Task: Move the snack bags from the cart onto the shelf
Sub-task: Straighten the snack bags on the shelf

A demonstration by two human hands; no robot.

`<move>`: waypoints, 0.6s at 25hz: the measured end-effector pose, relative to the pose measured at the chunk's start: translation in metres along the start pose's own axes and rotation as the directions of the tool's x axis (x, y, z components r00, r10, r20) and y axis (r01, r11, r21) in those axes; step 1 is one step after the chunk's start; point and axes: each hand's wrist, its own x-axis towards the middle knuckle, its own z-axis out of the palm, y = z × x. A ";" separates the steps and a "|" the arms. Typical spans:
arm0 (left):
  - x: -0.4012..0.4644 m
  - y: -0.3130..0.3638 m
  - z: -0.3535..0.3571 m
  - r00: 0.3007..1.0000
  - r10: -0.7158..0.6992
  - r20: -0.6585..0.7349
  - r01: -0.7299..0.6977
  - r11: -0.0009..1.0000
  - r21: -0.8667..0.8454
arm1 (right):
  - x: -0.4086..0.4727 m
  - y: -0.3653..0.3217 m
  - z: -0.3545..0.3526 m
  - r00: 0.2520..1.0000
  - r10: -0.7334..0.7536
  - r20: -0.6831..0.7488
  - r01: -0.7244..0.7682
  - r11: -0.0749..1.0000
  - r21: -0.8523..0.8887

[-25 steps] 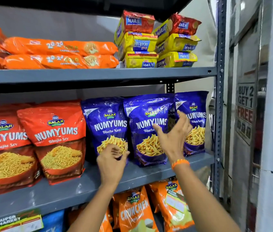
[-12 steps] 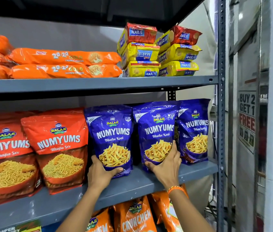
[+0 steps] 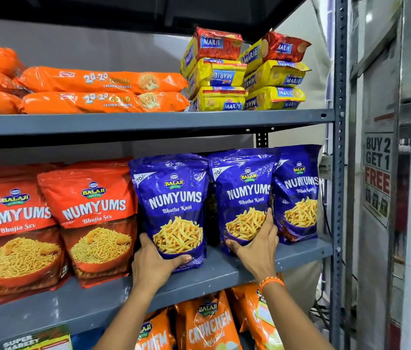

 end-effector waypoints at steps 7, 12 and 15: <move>-0.008 -0.007 -0.009 1.000 0.028 0.007 -0.027 0.993 -0.112 | -0.002 -0.005 -0.002 1.000 0.008 -0.011 -0.008 1.000 0.006; -0.021 -0.038 -0.079 0.877 0.121 -0.465 -0.220 0.961 -0.166 | -0.053 -0.056 0.004 0.954 -0.101 -0.283 0.140 0.983 0.119; -0.012 -0.077 -0.154 0.713 0.029 -0.700 -0.159 0.980 -0.121 | -0.112 -0.111 0.046 0.948 -0.235 -0.215 0.291 0.913 0.284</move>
